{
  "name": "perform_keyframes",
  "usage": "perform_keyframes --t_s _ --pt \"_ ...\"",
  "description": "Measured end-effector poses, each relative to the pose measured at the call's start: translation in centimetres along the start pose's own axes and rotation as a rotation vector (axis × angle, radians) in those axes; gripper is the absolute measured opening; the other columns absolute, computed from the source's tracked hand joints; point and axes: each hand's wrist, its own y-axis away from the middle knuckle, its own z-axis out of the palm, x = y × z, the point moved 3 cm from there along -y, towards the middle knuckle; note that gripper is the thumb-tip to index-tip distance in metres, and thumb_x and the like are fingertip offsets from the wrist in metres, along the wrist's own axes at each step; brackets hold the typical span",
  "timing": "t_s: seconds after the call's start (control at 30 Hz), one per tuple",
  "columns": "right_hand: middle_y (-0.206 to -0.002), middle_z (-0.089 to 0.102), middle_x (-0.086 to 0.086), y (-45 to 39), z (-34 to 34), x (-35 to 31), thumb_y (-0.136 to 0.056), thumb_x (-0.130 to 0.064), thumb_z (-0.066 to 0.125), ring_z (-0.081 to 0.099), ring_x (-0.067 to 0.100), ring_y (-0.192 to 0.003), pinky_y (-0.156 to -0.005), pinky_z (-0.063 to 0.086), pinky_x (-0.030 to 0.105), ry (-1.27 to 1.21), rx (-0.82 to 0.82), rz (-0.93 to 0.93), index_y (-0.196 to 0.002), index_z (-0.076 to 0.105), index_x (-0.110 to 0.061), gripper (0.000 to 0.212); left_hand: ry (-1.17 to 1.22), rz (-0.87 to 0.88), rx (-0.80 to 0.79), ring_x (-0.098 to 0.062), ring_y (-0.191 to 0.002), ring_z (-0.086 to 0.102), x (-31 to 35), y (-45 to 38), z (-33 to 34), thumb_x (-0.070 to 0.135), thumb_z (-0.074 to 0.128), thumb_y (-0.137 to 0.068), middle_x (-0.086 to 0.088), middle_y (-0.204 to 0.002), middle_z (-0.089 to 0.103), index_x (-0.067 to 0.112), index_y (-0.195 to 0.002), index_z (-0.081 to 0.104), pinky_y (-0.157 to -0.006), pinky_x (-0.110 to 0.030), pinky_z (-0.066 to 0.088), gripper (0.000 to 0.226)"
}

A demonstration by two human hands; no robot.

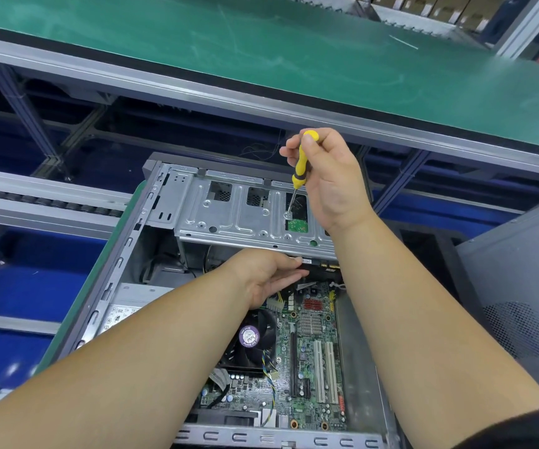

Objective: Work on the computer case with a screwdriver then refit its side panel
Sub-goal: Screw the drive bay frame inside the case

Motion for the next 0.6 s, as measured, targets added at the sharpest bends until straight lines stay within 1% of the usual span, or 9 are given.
perform_keyframes --t_s 0.07,0.13,0.23,0.3,0.4,0.47,0.53,0.6 --pt "-0.088 0.068 0.001 -0.03 0.13 -0.02 -0.092 -0.02 0.056 0.061 0.014 -0.077 -0.077 0.049 0.027 0.012 0.002 0.002 -0.098 0.055 -0.012 0.01 -0.002 0.001 0.001 -0.023 -0.074 0.074 0.0 -0.01 0.0 -0.01 0.067 -0.082 -0.013 -0.074 0.073 -0.008 -0.092 0.062 -0.061 -0.022 0.059 0.011" --pt "-0.088 0.066 0.001 0.0 0.21 -0.04 -0.095 -0.024 0.051 0.054 0.012 -0.071 -0.072 0.044 0.025 0.003 0.0 0.001 -0.099 0.055 -0.014 0.011 0.001 0.004 0.002 -0.023 -0.073 0.074 0.02 0.0 0.01 -0.01 0.067 -0.082 -0.013 -0.075 0.073 -0.008 -0.092 0.062 -0.06 -0.022 0.059 0.011" --pt "-0.088 0.065 0.001 0.17 -0.02 0.08 -0.103 -0.031 0.035 0.052 0.011 -0.074 -0.076 0.042 0.027 -0.064 0.01 0.008 -0.106 0.059 -0.012 0.031 0.008 0.003 0.001 -0.023 -0.072 0.074 0.03 0.04 0.0 -0.01 0.067 -0.082 -0.014 -0.078 0.072 -0.008 -0.093 0.062 -0.06 -0.022 0.059 0.012" --pt "-0.09 0.066 0.001 0.26 -0.3 0.2 -0.103 -0.029 0.033 0.056 0.012 -0.079 -0.081 0.044 0.029 -0.065 0.018 0.006 -0.108 0.061 -0.01 0.034 0.01 0.004 0.0 -0.023 -0.072 0.074 0.04 0.03 -0.01 -0.011 0.067 -0.082 -0.014 -0.08 0.072 -0.009 -0.094 0.062 -0.06 -0.022 0.059 0.013" --pt "-0.092 0.069 0.0 0.32 -0.29 0.19 -0.1 -0.027 0.041 0.063 0.017 -0.092 -0.092 0.047 0.035 -0.072 0.013 0.012 -0.107 0.063 -0.01 0.029 -0.002 0.002 -0.006 -0.023 -0.074 0.073 -0.01 0.0 0.02 -0.009 0.066 -0.083 -0.013 -0.079 0.072 -0.008 -0.094 0.062 -0.062 -0.022 0.059 0.012" --pt "-0.09 0.071 -0.003 0.2 -0.15 0.11 -0.098 -0.024 0.046 0.065 0.021 -0.097 -0.094 0.048 0.036 -0.052 0.004 0.011 -0.105 0.062 -0.011 0.022 -0.006 0.002 -0.007 -0.023 -0.073 0.073 -0.02 -0.01 0.05 -0.009 0.066 -0.084 -0.012 -0.076 0.072 -0.008 -0.094 0.062 -0.062 -0.022 0.059 0.011" --pt "-0.089 0.071 -0.003 0.11 -0.06 0.03 -0.096 -0.019 0.051 0.066 0.022 -0.094 -0.09 0.05 0.033 -0.041 0.002 0.008 -0.101 0.058 -0.012 0.011 -0.006 0.001 -0.009 -0.023 -0.072 0.073 -0.04 -0.01 0.07 -0.009 0.066 -0.084 -0.011 -0.073 0.072 -0.007 -0.093 0.062 -0.062 -0.022 0.059 0.01" --pt "-0.088 0.069 -0.002 0.1 0.05 -0.01 -0.092 -0.017 0.055 0.064 0.017 -0.082 -0.081 0.05 0.03 -0.046 0.006 0.013 -0.097 0.054 -0.013 0.007 -0.007 0.002 -0.008 -0.022 -0.072 0.073 -0.03 0.03 0.08 -0.009 0.065 -0.084 -0.012 -0.074 0.072 -0.007 -0.091 0.062 -0.062 -0.022 0.059 0.008"
